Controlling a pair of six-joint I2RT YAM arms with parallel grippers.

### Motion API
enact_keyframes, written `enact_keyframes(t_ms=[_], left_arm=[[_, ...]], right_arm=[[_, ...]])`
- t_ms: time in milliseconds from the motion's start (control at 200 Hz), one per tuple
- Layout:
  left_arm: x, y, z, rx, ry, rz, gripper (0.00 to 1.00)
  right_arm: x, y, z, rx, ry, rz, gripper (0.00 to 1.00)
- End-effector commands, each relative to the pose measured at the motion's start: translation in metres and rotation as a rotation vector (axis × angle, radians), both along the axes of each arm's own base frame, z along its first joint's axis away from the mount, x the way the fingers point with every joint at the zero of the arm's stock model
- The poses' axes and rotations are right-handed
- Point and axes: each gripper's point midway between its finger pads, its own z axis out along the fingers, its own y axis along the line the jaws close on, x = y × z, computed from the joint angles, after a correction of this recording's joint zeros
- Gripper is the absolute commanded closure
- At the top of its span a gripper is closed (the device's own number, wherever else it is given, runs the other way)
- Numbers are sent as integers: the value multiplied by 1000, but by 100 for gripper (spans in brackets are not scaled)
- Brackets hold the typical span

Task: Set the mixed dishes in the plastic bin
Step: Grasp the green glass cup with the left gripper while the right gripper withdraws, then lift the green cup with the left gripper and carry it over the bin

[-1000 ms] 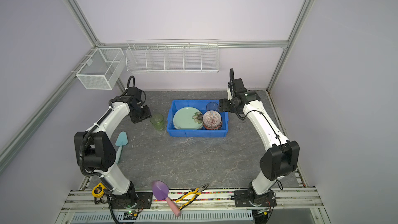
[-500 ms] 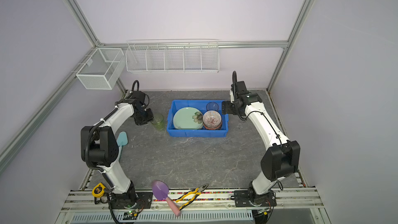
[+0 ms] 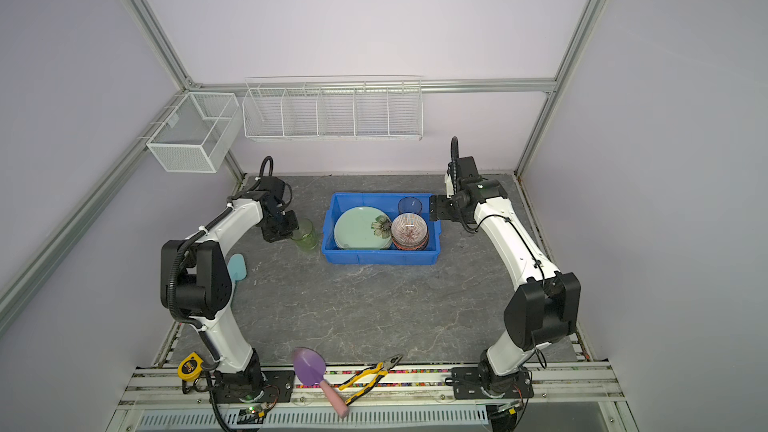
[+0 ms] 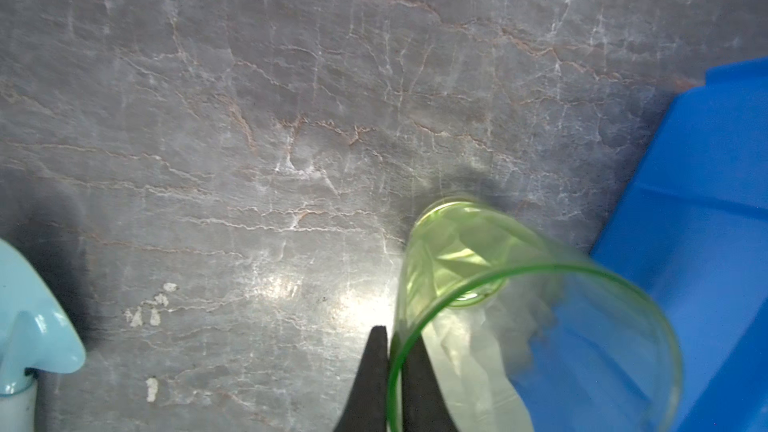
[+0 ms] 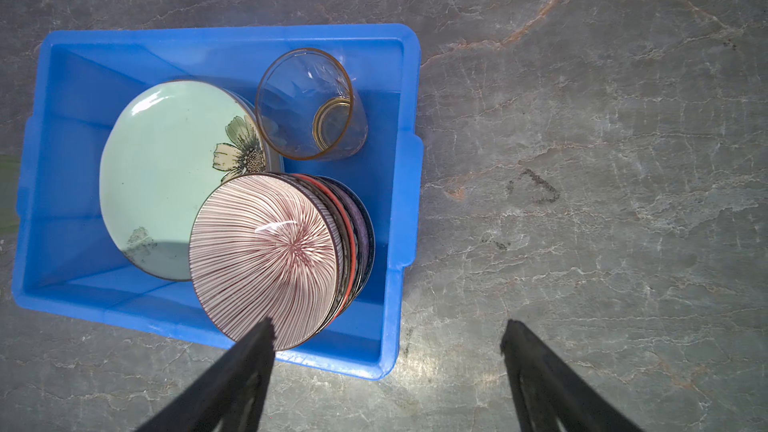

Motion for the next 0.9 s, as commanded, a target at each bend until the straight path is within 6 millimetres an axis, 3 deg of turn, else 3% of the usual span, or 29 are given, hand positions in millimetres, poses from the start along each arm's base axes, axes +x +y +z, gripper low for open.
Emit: enact_keyframes(t_ms=[0,170,305,535,555,645,745,895], left_arm=[[-1,3,4,28,11,-4,97],[-1,5,38,123,-60,-28,100],[4,-15,82,108,-159,-65,100],[19,-85,159,-78,-383,-214,100],[20,-92,165,-95,-403,-228,100],[26,-126,188,-182,-481,-301,100],[34,-151,199,-193,-508,-352,100],[48,-191,199,-243,-517,-428,100]], right_arm=[[-4,-1,6,13,-18,19,12],[-4,-3,8,28,-19,16,12],[-4,-3,10,56,-16,19,12],[-8,-1,9,79,-2,28,12],[-5,-13,10,79,-3,0,12],[-4,-17,12,79,-8,-12,12],[-2,-19,14,87,-14,-18,12],[-2,-18,16,98,-18,-19,12]])
